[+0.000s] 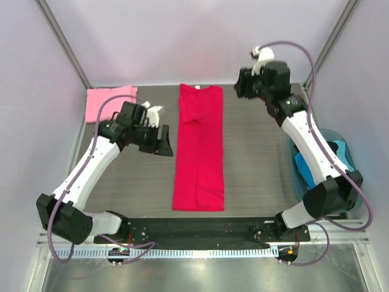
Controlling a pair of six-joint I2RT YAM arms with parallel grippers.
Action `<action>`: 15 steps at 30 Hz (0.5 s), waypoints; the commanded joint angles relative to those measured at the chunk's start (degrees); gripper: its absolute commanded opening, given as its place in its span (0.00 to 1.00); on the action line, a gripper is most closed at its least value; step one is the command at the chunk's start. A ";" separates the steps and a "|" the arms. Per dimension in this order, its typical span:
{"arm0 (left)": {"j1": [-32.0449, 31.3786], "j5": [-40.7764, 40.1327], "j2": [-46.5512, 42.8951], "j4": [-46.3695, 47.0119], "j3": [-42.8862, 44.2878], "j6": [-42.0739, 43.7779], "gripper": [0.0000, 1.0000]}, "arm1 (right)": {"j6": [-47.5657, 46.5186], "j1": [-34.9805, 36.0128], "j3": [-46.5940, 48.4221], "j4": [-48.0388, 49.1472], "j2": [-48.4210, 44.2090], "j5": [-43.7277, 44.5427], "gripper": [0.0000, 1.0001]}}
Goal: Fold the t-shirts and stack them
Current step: Fold the tshirt
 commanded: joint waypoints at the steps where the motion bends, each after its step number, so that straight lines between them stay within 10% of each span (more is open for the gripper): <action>1: 5.87 -0.60 -6.89 15.60 -9.94 -18.21 0.70 | 11.20 0.50 -14.97 -10.29 -2.67 -12.22 0.56; 15: 9.48 1.68 -4.98 26.54 -39.85 -33.96 0.61 | 30.38 3.13 -58.49 -5.73 -17.27 -38.77 0.54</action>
